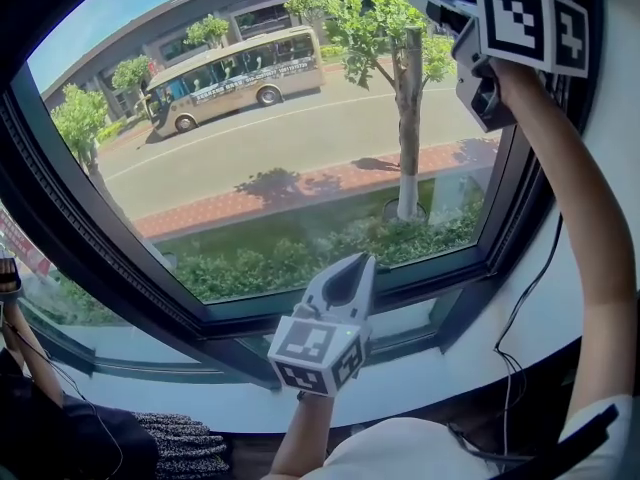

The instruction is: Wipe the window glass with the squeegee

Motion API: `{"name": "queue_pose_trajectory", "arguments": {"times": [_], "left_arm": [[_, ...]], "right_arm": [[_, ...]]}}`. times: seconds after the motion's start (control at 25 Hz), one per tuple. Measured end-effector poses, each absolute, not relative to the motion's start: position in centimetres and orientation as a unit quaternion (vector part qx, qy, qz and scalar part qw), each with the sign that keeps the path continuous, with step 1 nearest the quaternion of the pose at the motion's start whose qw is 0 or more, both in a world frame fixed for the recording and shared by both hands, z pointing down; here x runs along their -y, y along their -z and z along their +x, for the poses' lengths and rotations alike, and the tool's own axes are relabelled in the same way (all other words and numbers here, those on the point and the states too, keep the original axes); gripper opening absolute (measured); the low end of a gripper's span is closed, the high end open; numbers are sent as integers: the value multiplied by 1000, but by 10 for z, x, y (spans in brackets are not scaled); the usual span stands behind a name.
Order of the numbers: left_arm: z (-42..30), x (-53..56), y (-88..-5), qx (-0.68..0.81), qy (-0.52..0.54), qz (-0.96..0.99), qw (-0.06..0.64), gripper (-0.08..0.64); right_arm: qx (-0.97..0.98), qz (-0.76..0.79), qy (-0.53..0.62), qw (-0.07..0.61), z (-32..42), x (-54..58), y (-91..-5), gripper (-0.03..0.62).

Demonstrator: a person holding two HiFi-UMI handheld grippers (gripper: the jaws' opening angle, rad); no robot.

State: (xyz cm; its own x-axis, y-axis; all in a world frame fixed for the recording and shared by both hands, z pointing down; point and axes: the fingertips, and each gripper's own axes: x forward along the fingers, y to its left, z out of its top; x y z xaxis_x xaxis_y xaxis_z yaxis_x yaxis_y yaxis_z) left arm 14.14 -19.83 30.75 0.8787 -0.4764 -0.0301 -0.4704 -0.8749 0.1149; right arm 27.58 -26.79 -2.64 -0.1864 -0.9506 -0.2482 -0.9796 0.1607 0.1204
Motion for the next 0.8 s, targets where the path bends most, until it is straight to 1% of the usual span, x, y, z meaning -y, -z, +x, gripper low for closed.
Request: {"name": "queue_pose_trajectory", "arguments": {"times": [0.8], "left_arm": [[141,184,-316,234,29,970,59,-5]], "right_arm": [[-759,-641,-101,53,285,265,-4,77]]}}
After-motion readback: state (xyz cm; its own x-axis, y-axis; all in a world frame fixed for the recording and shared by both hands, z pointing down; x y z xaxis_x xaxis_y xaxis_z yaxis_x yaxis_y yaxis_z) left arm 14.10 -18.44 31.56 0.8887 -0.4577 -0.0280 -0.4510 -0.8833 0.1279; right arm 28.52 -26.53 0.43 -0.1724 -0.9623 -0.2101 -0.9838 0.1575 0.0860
